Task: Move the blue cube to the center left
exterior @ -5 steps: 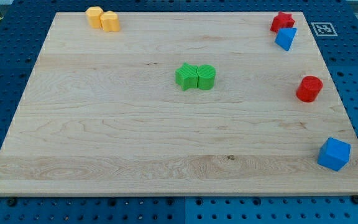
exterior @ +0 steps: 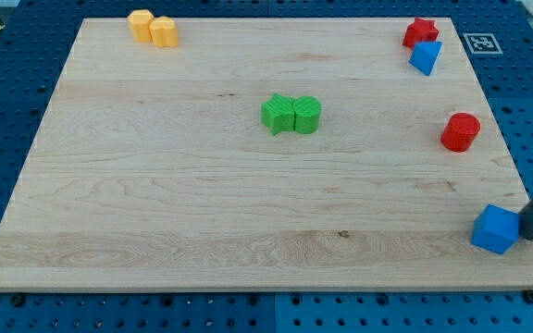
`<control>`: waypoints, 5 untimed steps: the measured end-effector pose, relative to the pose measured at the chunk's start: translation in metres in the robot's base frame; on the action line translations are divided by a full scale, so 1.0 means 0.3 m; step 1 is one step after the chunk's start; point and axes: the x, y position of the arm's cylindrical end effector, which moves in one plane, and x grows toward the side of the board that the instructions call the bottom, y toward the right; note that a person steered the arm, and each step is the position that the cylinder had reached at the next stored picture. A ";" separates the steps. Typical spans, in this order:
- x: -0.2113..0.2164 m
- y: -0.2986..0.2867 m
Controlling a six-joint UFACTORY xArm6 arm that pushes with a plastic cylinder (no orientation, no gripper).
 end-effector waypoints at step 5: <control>0.123 -0.391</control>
